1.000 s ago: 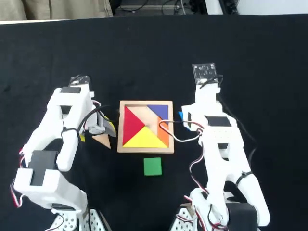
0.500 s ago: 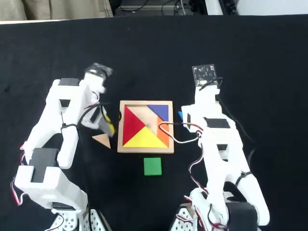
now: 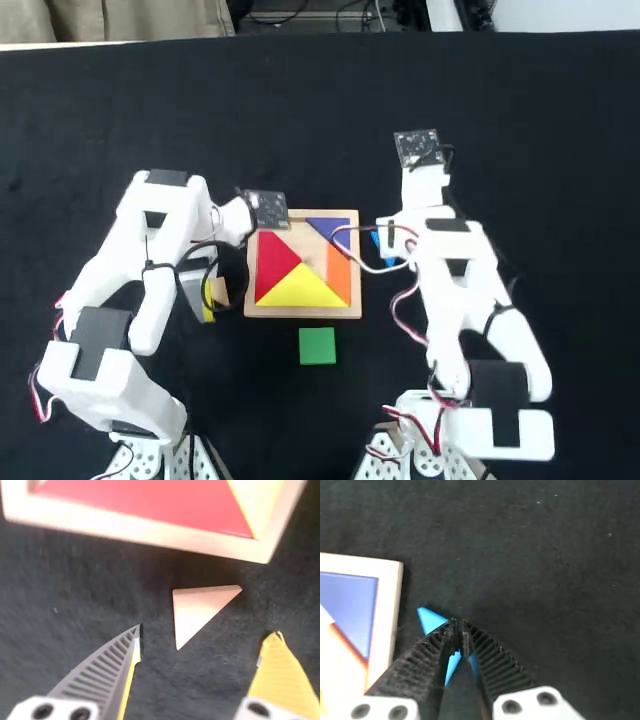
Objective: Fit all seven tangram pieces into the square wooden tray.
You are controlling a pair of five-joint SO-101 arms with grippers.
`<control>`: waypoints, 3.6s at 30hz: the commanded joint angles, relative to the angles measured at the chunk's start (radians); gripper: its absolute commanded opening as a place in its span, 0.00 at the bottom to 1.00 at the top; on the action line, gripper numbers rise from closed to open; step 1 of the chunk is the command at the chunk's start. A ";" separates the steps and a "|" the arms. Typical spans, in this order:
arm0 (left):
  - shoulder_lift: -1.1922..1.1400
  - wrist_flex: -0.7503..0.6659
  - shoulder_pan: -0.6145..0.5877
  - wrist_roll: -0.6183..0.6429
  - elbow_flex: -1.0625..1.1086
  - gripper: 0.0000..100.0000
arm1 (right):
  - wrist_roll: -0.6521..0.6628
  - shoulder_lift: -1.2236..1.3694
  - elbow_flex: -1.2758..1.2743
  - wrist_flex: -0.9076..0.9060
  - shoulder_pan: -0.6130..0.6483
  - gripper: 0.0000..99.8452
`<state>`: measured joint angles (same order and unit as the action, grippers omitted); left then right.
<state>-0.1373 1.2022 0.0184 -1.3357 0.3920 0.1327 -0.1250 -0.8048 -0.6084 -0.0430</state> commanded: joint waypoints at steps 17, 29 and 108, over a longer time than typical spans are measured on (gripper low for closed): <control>0.023 -0.437 0.117 -0.227 0.260 0.36 | -0.009 0.045 0.110 -0.002 -0.048 0.02; 0.140 -0.580 0.102 -0.233 0.403 0.36 | -0.009 0.045 0.108 -0.002 -0.046 0.02; 0.021 -0.219 0.143 -0.345 0.094 0.24 | 0.000 0.108 0.142 -0.012 -0.026 0.02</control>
<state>-0.1174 0.9735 0.1274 -1.4707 0.5347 0.1312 -0.0130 -0.7158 -0.6114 -0.0783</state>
